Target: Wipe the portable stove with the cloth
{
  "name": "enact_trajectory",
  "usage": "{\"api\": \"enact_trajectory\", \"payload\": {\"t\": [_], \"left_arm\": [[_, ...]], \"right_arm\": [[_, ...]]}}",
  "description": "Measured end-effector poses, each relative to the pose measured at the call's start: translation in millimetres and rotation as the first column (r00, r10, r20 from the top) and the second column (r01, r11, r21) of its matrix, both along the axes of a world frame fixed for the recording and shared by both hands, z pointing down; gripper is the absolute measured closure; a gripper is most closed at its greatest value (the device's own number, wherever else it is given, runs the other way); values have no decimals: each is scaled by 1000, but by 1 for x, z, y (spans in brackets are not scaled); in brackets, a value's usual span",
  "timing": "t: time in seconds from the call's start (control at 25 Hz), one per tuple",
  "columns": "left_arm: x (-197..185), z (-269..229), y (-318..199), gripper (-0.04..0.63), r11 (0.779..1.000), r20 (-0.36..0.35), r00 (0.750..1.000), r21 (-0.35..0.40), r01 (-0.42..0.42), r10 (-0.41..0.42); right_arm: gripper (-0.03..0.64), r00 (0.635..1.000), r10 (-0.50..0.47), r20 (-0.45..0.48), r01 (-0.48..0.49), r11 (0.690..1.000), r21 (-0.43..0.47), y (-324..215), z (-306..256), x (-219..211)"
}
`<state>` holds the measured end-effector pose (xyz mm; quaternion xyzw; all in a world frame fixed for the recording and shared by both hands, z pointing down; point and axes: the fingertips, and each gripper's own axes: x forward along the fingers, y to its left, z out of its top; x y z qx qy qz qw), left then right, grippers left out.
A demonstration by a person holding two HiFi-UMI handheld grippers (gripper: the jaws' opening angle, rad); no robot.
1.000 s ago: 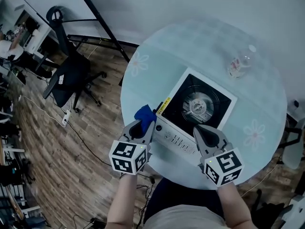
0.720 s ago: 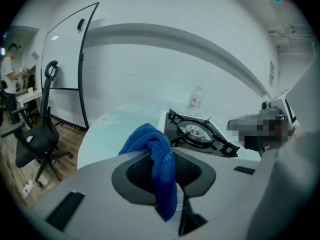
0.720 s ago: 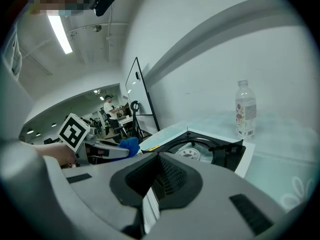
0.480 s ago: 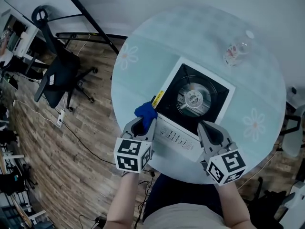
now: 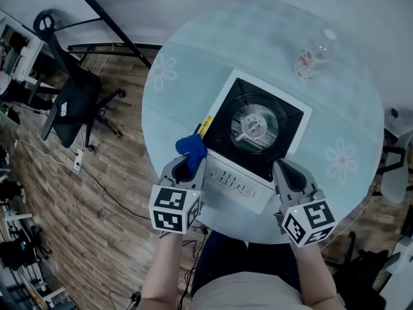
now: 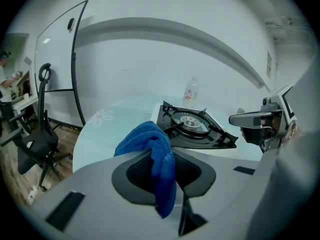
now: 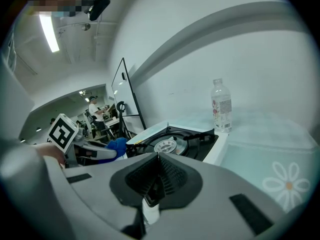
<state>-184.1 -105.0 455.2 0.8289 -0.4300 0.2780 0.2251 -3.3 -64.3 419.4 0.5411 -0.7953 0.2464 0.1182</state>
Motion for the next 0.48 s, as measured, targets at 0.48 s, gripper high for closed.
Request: {"api": "enact_trajectory", "payload": {"t": [0.48], "left_arm": [[18, -1, 23, 499, 999, -9, 999, -30, 36, -36]], "right_arm": [[595, 999, -30, 39, 31, 999, -32, 6, 8, 27]]}}
